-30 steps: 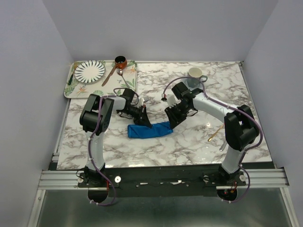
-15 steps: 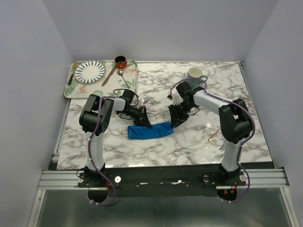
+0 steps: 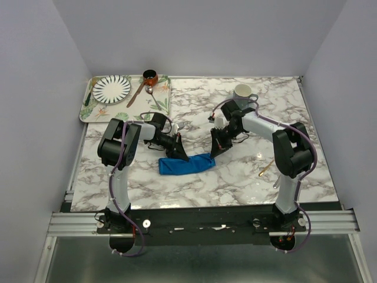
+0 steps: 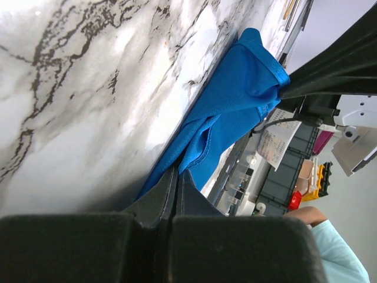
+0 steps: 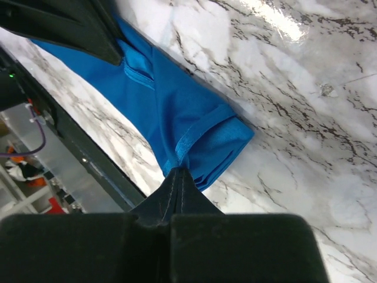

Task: Fold the napkin into a case and place the utensils inside
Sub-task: Smooth out the smaller rectangle-folded napkin at the center of the board.

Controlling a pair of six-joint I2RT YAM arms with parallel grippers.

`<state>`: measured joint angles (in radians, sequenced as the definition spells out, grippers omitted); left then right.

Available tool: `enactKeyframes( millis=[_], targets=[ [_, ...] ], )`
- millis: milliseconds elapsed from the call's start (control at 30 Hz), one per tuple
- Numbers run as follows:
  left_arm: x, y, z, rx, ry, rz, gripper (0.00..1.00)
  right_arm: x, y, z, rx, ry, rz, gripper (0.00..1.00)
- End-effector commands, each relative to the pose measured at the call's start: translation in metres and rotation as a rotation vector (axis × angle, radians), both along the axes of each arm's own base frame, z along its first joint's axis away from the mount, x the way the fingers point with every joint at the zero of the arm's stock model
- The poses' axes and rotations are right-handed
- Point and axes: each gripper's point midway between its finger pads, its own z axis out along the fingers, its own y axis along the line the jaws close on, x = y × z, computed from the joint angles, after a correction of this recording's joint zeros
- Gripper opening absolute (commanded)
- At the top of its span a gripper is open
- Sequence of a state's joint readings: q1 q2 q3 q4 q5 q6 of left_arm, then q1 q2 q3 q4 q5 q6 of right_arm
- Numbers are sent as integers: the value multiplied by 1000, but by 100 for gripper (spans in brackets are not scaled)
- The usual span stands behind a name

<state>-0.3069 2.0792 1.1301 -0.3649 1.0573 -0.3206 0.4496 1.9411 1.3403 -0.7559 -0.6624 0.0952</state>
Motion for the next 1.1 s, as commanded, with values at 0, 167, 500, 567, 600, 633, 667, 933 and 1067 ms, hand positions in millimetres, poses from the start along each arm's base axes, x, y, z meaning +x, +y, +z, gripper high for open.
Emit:
enactKeyframes(
  millis=[0,167,500,567,600,633,667,933,1067],
  targets=[
    [-4,21,-46,190,-29,21,0,-7,8,13,87,27,31,1],
    [-5,21,-49,196,-18,35,0,-17,3,-10,25,68,70,1],
    [-5,22,-53,212,-7,48,0,-12,-19,-57,-167,81,121,1],
    [-5,22,-53,211,-8,47,0,-8,-21,-54,-185,66,122,2],
    [-4,23,-52,211,-15,45,0,-7,-22,-49,-193,60,124,3],
    [-4,23,-53,213,-14,45,0,-6,-26,-45,-199,49,120,5],
    [-5,23,-53,214,-14,44,0,-7,-28,-41,-202,35,124,8],
    [-3,23,-53,210,-41,36,0,-10,-45,12,-177,-97,149,23],
    [-3,23,-54,208,-44,36,0,15,-22,43,-60,-194,123,24]
  ],
)
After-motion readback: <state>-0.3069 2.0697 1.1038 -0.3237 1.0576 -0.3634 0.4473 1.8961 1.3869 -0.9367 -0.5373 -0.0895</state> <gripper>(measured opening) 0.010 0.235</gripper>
